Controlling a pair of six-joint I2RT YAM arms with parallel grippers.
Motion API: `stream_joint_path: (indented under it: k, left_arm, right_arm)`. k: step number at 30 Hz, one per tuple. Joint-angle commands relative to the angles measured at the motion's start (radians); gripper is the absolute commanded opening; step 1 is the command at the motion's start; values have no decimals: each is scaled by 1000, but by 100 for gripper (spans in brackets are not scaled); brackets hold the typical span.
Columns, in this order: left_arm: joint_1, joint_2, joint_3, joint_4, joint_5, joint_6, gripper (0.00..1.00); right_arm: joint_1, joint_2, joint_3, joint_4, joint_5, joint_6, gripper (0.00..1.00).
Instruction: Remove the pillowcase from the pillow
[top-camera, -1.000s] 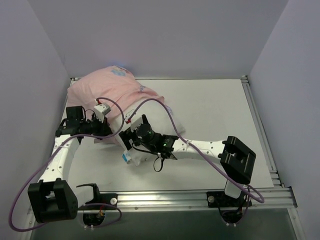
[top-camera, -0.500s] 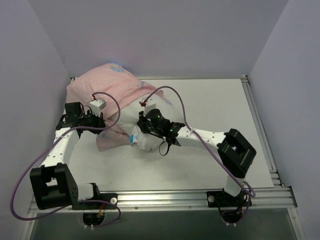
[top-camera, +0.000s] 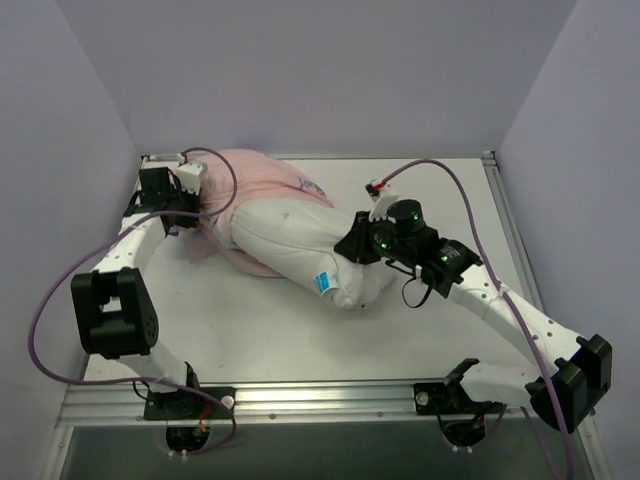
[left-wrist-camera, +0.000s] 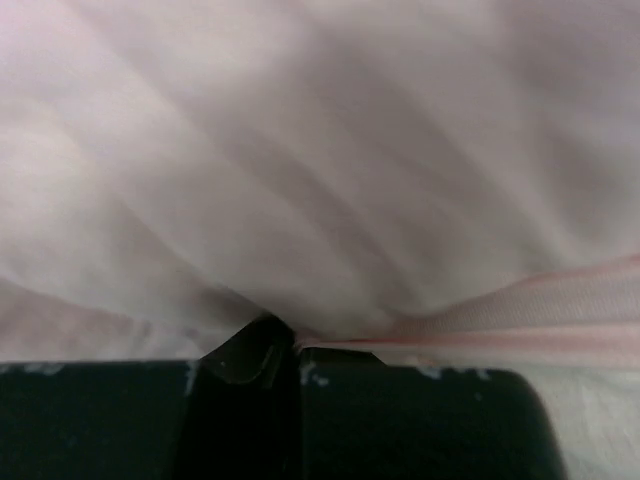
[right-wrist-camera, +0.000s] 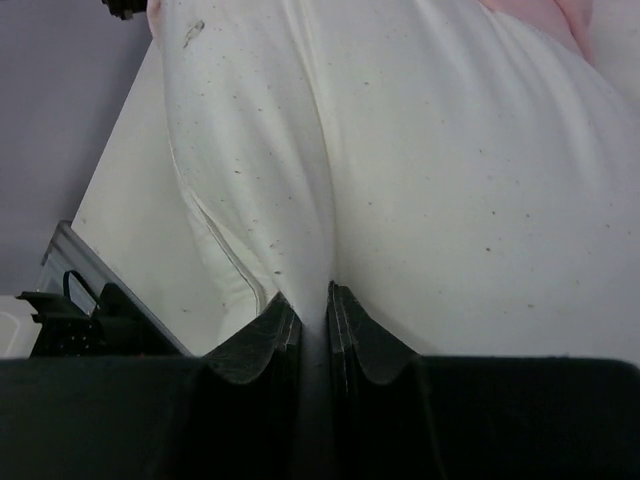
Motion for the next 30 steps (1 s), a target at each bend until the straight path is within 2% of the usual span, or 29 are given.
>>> stream_joint_path:
  k: [1, 2, 5, 8, 9, 11, 12, 13, 14, 15, 17, 18, 19, 21, 22, 23, 24, 25, 26, 27, 30]
  left_arm:
    - [69, 88, 123, 142, -376, -25, 2]
    - [81, 117, 187, 129, -417, -64, 2]
    - [115, 136, 250, 85, -418, -98, 2]
    - [129, 115, 214, 76, -329, -83, 2]
    - [134, 101, 198, 63, -253, -74, 2]
    - [137, 40, 168, 2, -137, -24, 14]
    - [137, 9, 140, -68, -17, -1, 25]
    - [138, -57, 134, -114, 54, 24, 45]
    - [149, -92, 131, -165, 135, 83, 91]
    - [160, -126, 147, -291, 309, 131, 94]
    - [189, -221, 187, -427, 464, 278, 94]
    - [192, -247, 210, -549, 521, 329, 94]
    - [191, -290, 264, -602, 609, 373, 94]
    - [148, -319, 301, -616, 661, 379, 94]
    - [104, -326, 318, -586, 653, 338, 94]
    - [39, -317, 321, -551, 530, 226, 94]
    - [-145, -301, 321, -484, 430, 181, 94]
    - [-233, -257, 318, -454, 336, 161, 94]
    - [-309, -232, 298, -419, 176, 130, 94]
    - [-423, -202, 292, -341, 111, 116, 94]
    - [-530, -49, 347, -299, -43, 145, 94]
  right_arm:
    - [-82, -109, -50, -296, -57, 33, 0]
    - [-82, -126, -75, -310, -70, 44, 0]
    - [-81, -144, -195, -278, -94, 102, 0]
    - [-78, -126, -320, -188, -82, 134, 0]
    - [-79, -114, -356, -152, -91, 145, 0]
    - [-67, -74, -432, -48, -113, 188, 0]
    - [-56, -63, -445, -25, -116, 199, 0]
    - [-41, -53, -451, -11, -111, 199, 0]
    - [5, -33, -443, 19, -116, 191, 0]
    - [31, -19, -433, 30, -125, 188, 0]
    - [86, 30, -410, 55, -122, 182, 0]
    - [131, 47, -408, 60, -123, 184, 0]
    - [143, 65, -411, 82, -146, 188, 0]
    - [160, 96, -440, 144, -165, 208, 0]
    - [168, 99, -451, 158, -168, 213, 0]
    - [168, 99, -460, 171, -171, 220, 0]
    - [168, 96, -471, 173, -169, 225, 0]
    - [169, 92, -476, 170, -171, 227, 0]
    - [169, 83, -477, 161, -166, 228, 0]
    - [169, 79, -479, 153, -163, 231, 0]
    - [171, 73, -480, 130, -153, 234, 0]
